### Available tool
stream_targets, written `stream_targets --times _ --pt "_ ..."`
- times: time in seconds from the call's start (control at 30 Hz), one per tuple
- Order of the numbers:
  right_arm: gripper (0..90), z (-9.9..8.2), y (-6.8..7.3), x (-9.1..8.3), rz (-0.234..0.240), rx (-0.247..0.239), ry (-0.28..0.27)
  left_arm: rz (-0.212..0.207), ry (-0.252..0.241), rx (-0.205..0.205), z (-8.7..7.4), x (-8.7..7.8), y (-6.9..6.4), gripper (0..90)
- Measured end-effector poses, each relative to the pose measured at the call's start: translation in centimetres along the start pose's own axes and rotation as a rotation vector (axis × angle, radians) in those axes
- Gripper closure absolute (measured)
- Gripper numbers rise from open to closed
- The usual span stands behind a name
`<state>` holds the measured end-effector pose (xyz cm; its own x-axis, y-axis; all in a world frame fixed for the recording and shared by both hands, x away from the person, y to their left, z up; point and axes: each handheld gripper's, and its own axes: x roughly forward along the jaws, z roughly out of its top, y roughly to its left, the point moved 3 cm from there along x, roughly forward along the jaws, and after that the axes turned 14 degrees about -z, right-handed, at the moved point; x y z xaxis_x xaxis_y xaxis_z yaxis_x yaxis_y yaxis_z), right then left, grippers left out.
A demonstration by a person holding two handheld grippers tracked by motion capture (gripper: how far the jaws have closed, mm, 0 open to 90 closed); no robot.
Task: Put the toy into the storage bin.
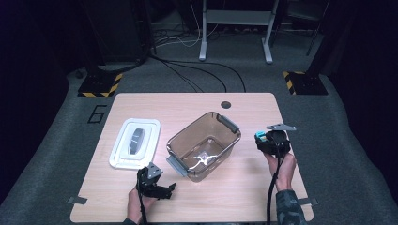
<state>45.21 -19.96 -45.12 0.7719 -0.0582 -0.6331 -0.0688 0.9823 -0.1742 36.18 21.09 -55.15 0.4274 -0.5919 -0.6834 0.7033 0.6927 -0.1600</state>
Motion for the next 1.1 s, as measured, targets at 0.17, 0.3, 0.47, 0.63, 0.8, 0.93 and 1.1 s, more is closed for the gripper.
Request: stream_targets --times 0.17,0.3,0.47,0.63,0.8,0.93,1.1 --pt "52.6 0.8 0.1 0.0 -0.005 -0.002 -0.008 0.0 -0.001 -0.001 0.0 0.0 0.0 0.5" --pt "52.6 1.4 0.2 -0.1 -0.012 -0.005 -0.018 -0.001 0.005 0.004 0.0 0.0 0.0 0.5" --pt "52.6 2.3 0.2 -0.2 -0.019 -0.011 -0.036 0.0 0.0 0.0 0.0 0.0 0.0 0.5" --pt "52.6 3.1 0.5 -0.5 -0.017 -0.015 -0.058 -0.001 0.005 0.003 0.0 0.0 0.0 0.5" --pt "52.6 3.9 0.8 -0.8 -0.013 -0.021 -0.077 -0.001 0.004 0.003 0.0 0.0 0.0 0.5" --pt "52.6 4.5 1.1 -1.1 -0.01 -0.029 -0.091 -0.002 0.003 -0.001 0.0 0.0 0.0 0.5" --pt "52.6 5.2 1.6 -1.5 -0.003 -0.035 -0.111 -0.002 0.003 -0.001 0.0 0.0 0.0 0.5"
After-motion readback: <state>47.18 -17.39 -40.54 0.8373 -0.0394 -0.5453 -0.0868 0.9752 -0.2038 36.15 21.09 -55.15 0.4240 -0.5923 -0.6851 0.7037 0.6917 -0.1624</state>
